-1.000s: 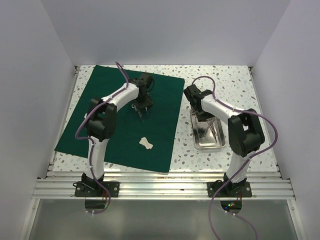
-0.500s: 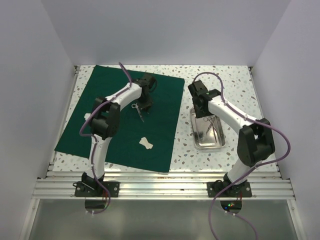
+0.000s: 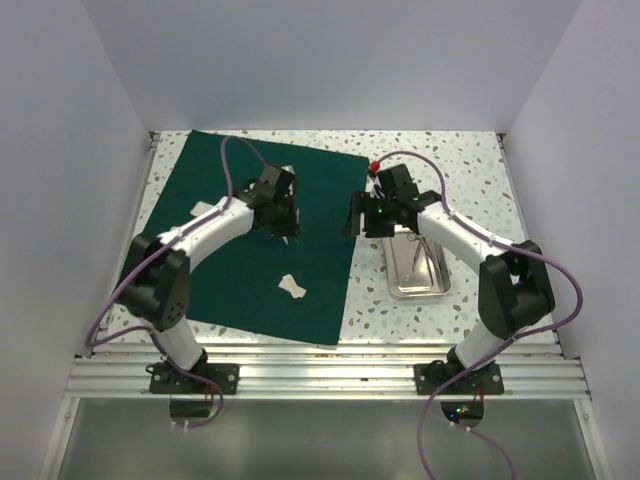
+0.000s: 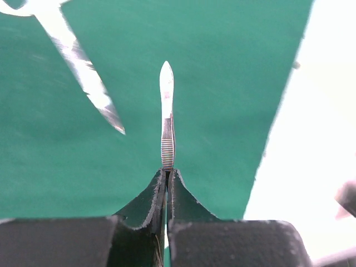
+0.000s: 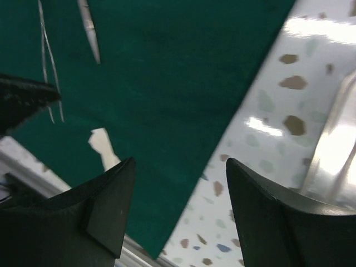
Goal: Prepare the surgical pack
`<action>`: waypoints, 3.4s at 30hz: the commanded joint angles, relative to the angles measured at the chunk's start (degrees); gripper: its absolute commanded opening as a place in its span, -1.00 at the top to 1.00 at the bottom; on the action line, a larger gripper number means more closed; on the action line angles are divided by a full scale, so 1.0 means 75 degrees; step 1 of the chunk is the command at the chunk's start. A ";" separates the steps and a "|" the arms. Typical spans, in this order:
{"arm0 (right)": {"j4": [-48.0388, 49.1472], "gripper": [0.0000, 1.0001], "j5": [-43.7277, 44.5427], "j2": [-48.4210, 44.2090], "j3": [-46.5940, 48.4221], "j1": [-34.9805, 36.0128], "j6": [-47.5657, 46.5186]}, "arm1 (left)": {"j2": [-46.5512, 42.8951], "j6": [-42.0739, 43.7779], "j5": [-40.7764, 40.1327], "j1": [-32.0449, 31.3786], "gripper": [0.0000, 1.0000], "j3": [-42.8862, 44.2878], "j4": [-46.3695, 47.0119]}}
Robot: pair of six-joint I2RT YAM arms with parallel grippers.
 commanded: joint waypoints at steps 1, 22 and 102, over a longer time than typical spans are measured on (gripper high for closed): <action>0.2116 -0.40 -0.1987 -0.0166 -0.0554 0.0025 0.1709 | -0.1085 0.0792 0.1268 -0.0162 1.00 -0.0860 0.1219; 0.4065 -0.04 -0.1708 0.0443 -0.1036 0.1455 0.3376 | -0.3137 0.0136 0.2126 -0.0982 1.00 -0.2585 0.1876; -0.1162 -0.13 0.2982 0.0232 0.0546 0.0588 -0.1324 | 0.2922 -0.0393 -0.1334 0.0611 1.00 0.2115 -0.0679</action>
